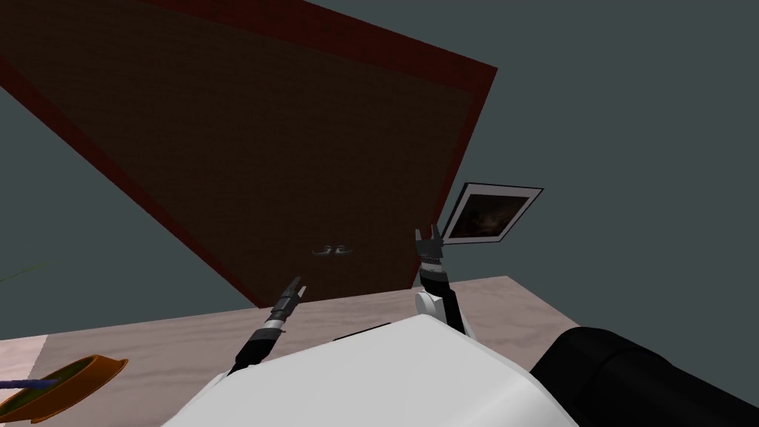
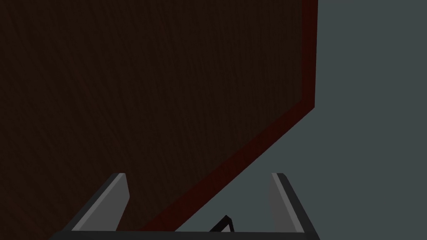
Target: Pull the door open
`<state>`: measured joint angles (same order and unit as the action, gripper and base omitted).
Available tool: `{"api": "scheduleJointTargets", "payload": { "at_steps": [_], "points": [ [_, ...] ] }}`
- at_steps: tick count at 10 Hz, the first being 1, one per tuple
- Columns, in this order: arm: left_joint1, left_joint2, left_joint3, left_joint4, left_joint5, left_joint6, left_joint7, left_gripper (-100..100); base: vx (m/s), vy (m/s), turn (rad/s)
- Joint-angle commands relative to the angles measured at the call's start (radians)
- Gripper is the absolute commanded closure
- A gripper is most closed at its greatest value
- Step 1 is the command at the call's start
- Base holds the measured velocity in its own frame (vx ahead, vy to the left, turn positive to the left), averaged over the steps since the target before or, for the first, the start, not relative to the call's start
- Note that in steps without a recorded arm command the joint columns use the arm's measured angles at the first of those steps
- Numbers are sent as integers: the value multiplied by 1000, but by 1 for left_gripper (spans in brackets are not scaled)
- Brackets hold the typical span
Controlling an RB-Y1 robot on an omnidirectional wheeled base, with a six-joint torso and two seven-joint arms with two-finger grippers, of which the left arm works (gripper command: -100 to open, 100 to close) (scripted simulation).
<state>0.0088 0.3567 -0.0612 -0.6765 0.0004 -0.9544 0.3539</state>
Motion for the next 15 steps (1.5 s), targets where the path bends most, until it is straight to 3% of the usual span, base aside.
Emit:
{"api": "scheduleJointTargets", "payload": {
  "at_steps": [1,3,4,7,9,11,13,15],
  "points": [
    [-9,8,-1,32,3,-10,8,-100,183,-20,-13],
    [-21,17,-2,73,6,-23,16,-100,179,-38,-8],
    [-22,14,-2,69,5,-22,14,-100,87,-16,1],
    [-15,33,65,109,44,5,-20,-100,-4,49,-95],
    [-15,36,81,118,53,13,-30,-100,-1,70,-87],
    [-20,39,122,140,77,33,-56,-100,21,64,-125],
    [-38,27,157,158,99,53,-86,-100,27,99,-219],
    [-67,-1,164,161,104,64,-105,-100,74,134,-206]
  ]
}}
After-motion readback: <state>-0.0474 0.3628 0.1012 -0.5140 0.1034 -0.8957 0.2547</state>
